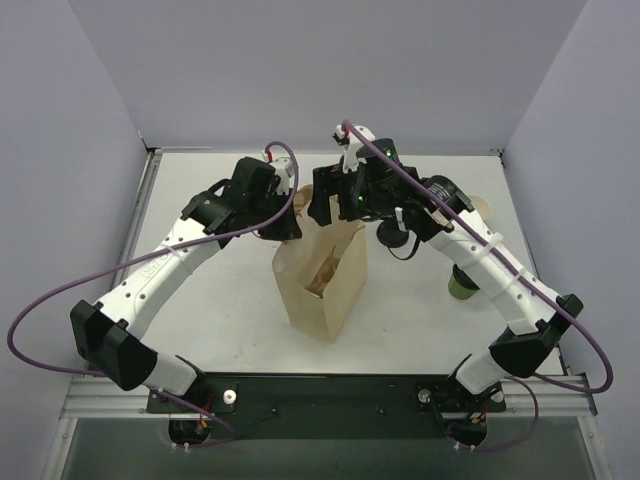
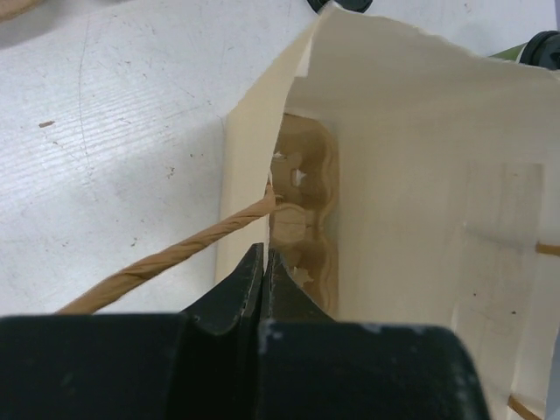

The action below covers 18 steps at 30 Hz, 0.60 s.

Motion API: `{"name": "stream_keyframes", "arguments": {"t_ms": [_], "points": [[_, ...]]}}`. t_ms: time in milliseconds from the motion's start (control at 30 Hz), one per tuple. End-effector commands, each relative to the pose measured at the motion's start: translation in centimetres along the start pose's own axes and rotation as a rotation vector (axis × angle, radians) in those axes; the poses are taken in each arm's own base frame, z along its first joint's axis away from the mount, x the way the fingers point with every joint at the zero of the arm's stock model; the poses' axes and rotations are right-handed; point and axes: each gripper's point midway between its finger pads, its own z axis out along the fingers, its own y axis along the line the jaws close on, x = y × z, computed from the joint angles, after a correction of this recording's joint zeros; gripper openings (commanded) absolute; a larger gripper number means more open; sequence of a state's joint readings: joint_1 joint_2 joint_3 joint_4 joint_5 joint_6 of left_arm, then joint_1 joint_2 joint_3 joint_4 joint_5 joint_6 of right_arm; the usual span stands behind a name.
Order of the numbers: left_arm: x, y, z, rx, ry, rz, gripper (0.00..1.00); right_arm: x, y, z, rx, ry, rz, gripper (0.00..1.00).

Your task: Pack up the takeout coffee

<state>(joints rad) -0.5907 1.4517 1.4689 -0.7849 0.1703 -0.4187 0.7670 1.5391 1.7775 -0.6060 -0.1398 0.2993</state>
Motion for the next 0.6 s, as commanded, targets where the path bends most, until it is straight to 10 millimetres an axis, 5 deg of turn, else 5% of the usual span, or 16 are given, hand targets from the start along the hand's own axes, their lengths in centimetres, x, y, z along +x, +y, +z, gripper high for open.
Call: {"name": "stream_keyframes", "arguments": {"t_ms": [0,133,333,567], "points": [[-1.8,-1.8,-1.9,0.016,-0.053,-0.062,0.00,-6.8,-1.9,-5.0,0.151,-0.296,0.141,0.81],[-3.2,-2.7,-3.1,0.019,-0.122,-0.133,0.00,-8.2,-4.3,-8.1,0.279,-0.414,0.226,0.82],[-5.6,-4.5,-5.5,0.061,-0.209,-0.183,0.00,-7.5,-8.7,-12.2,0.494,-0.485,0.326,0.82],[-8.0,-5.3,-8.6,0.048,-0.277,-0.231,0.00,-5.5,-10.3,-12.5,0.585,-0.415,0.340,0.83]]}}
